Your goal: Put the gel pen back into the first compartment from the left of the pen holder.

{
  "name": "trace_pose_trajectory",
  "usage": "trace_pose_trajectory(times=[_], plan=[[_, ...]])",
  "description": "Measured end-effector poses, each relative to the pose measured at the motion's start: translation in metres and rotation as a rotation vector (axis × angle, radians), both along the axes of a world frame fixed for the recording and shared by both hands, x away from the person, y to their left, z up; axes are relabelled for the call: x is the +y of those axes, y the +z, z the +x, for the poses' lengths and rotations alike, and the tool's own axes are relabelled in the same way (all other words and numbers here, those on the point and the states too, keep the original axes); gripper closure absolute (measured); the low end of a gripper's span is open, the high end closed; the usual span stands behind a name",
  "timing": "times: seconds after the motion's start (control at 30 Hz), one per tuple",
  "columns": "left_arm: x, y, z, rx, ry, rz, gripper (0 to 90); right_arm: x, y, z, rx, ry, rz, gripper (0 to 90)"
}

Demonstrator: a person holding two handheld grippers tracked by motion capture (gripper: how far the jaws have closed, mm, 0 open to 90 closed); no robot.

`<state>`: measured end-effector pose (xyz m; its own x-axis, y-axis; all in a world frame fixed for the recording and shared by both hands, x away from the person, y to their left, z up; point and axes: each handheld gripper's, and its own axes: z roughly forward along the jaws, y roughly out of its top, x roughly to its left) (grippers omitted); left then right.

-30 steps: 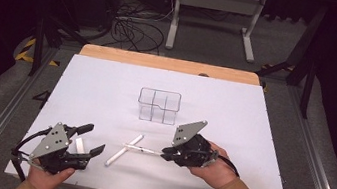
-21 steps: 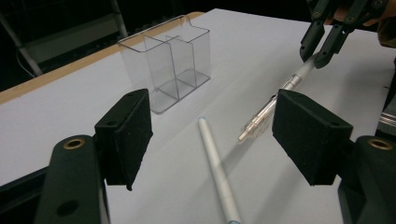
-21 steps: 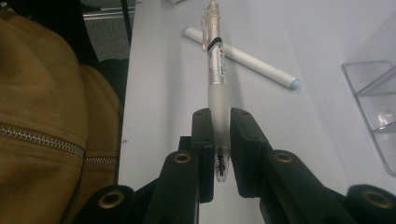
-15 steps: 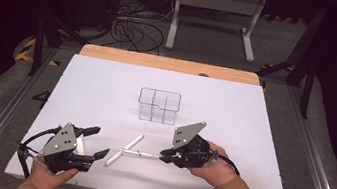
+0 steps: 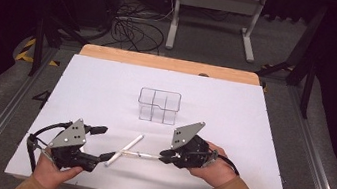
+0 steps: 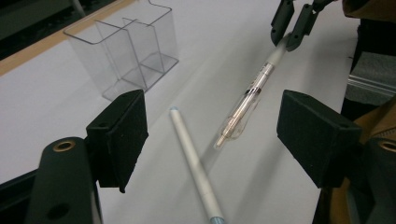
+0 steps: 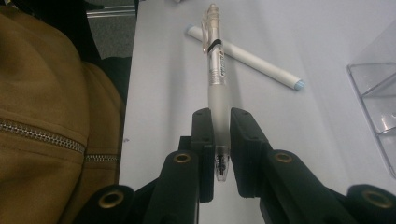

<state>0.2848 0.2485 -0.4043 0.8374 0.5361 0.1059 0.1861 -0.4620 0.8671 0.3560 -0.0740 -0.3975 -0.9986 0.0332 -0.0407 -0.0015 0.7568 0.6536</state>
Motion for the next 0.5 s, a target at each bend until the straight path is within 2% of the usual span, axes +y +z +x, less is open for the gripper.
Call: trace_pose_trajectory(times=[0.2,0.5], plan=[[-0.014,0.004,0.006,0.009,-0.06,0.03,22.3,0.001,-0.001,0.0,0.002,0.0,-0.004,80.9],[-0.033,0.01,0.013,0.0,-0.124,0.103,30.1,0.001,-0.001,-0.001,0.004,0.005,-0.004,80.9]])
